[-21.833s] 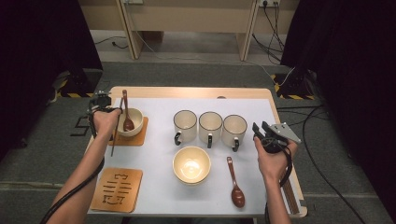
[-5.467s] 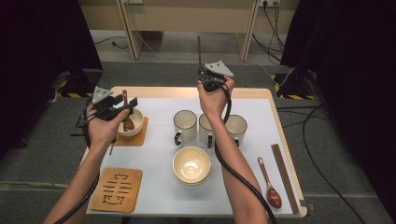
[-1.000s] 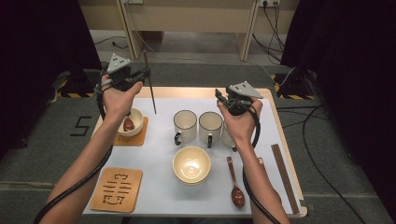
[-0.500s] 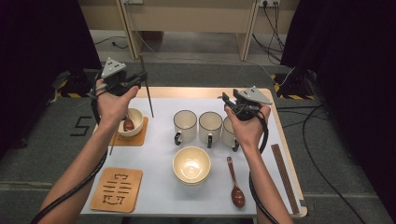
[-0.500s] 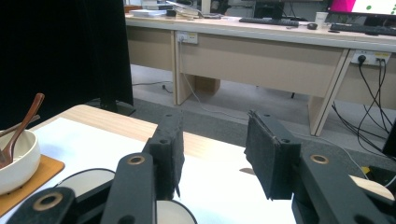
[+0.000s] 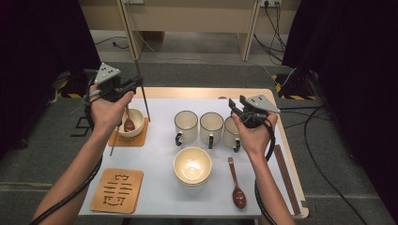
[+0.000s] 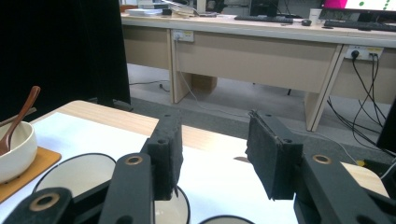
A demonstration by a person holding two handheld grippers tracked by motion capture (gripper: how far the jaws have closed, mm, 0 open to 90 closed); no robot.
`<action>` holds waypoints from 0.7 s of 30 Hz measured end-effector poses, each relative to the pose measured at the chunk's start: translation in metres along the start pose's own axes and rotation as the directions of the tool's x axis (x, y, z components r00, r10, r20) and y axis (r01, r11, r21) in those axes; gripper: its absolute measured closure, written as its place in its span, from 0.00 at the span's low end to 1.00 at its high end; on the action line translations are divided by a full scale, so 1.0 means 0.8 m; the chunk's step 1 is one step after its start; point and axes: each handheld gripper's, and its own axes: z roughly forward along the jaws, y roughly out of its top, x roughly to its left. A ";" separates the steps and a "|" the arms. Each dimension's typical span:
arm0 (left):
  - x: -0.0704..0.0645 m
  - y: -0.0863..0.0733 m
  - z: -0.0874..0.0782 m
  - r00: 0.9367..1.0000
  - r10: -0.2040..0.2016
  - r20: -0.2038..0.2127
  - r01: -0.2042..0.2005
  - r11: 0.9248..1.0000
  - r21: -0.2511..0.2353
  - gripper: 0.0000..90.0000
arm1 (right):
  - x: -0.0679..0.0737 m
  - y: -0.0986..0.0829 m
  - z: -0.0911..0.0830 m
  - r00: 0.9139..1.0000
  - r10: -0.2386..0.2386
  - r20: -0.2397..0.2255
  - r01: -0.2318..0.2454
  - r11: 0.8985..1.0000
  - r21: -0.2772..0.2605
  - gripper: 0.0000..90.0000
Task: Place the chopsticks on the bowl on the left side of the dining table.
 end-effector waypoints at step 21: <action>0.000 -0.015 -0.031 1.000 -0.007 0.007 0.007 1.000 0.003 0.93 | -0.015 -0.027 -0.026 1.000 0.012 0.025 -0.012 1.000 -0.001 0.59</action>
